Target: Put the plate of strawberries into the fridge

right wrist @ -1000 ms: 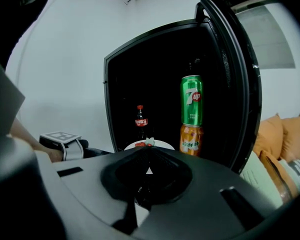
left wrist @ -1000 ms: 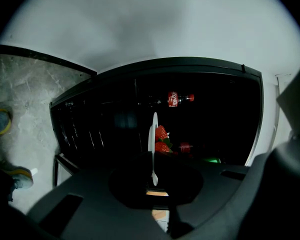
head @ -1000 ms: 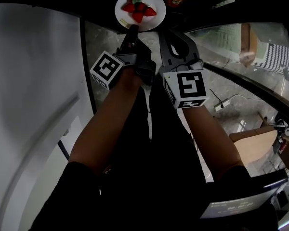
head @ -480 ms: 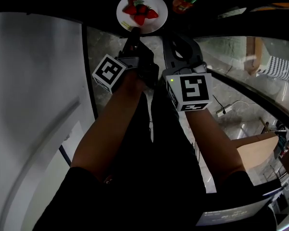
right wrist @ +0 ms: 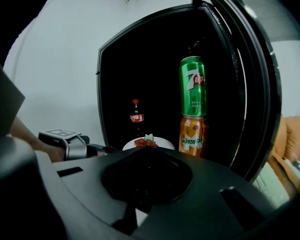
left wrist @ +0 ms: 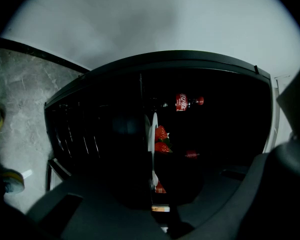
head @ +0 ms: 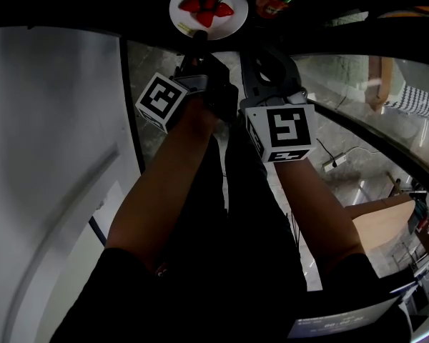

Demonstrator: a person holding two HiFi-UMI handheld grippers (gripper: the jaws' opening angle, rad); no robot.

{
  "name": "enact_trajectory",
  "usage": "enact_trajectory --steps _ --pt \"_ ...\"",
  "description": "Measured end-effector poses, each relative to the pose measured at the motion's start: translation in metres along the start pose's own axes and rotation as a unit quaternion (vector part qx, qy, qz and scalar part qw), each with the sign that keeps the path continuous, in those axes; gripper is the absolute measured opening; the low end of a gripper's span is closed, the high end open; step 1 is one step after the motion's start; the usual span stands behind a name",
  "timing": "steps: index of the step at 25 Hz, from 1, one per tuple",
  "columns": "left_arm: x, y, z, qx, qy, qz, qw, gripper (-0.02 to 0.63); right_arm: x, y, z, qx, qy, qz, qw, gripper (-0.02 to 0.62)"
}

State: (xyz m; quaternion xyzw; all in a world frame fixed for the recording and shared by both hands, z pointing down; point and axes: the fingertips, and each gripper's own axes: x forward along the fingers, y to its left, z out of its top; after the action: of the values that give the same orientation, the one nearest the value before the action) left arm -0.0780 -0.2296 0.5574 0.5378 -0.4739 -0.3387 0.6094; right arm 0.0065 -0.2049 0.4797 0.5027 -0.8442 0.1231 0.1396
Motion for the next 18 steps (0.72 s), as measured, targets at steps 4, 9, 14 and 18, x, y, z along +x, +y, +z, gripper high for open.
enact_trajectory --steps 4,9,14,18 --pt "0.0020 0.0000 0.0032 -0.004 -0.007 -0.001 1.0000 0.017 -0.0013 0.0005 0.0003 0.006 -0.002 -0.001 1.000 0.005" --pt "0.0032 0.0005 0.0042 -0.012 -0.007 -0.016 0.9998 0.017 -0.0015 -0.0010 -0.0018 0.011 -0.002 -0.005 1.000 0.005" --pt "0.0029 -0.0003 0.0015 0.024 0.008 -0.011 0.9996 0.021 -0.0022 -0.0035 -0.0060 0.014 0.000 -0.008 1.000 0.005" --pt "-0.0050 -0.0027 0.0039 0.046 0.010 -0.014 0.9988 0.025 -0.0032 -0.0027 -0.0094 0.015 0.003 -0.011 1.000 0.005"
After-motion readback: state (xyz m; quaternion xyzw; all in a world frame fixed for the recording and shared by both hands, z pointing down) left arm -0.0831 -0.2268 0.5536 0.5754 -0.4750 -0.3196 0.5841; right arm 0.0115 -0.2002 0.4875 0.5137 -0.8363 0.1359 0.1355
